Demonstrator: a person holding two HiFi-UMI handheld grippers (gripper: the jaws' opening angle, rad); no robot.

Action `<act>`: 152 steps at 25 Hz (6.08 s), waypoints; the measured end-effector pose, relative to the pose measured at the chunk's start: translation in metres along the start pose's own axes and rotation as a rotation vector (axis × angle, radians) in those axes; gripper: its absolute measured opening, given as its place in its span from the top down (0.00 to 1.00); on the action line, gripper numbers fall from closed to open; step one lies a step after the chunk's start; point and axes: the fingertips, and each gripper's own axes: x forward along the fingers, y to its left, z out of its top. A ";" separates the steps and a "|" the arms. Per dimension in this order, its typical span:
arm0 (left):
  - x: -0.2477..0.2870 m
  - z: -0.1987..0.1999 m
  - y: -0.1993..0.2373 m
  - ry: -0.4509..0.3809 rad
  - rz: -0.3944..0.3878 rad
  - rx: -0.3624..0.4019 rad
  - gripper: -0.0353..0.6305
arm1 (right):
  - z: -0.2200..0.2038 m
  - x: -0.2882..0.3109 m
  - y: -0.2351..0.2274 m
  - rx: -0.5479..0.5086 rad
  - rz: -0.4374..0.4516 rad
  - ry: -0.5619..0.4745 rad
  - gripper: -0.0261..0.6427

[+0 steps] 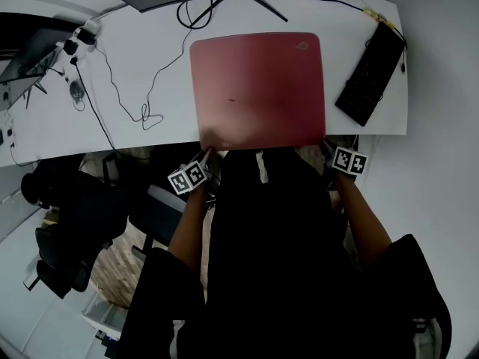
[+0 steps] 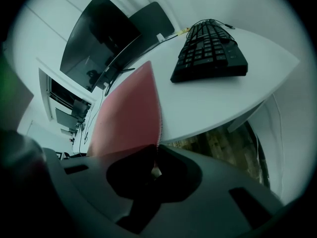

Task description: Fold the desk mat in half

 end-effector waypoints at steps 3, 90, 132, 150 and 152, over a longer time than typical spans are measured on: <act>-0.006 0.001 -0.006 0.004 -0.024 0.010 0.87 | 0.002 -0.005 0.005 -0.019 0.019 0.005 0.93; 0.141 0.318 -0.087 -0.110 0.034 0.191 0.88 | 0.312 0.111 0.068 0.023 0.136 -0.146 0.90; 0.040 0.294 -0.142 -0.221 -0.274 0.319 0.53 | 0.240 -0.017 0.154 -0.232 0.178 -0.387 0.61; -0.150 0.232 -0.224 -0.505 -0.307 0.470 0.72 | 0.216 -0.128 0.279 -0.346 0.194 -0.642 0.62; -0.164 0.235 -0.228 -0.539 -0.297 0.505 0.78 | 0.217 -0.134 0.289 -0.378 0.196 -0.655 0.62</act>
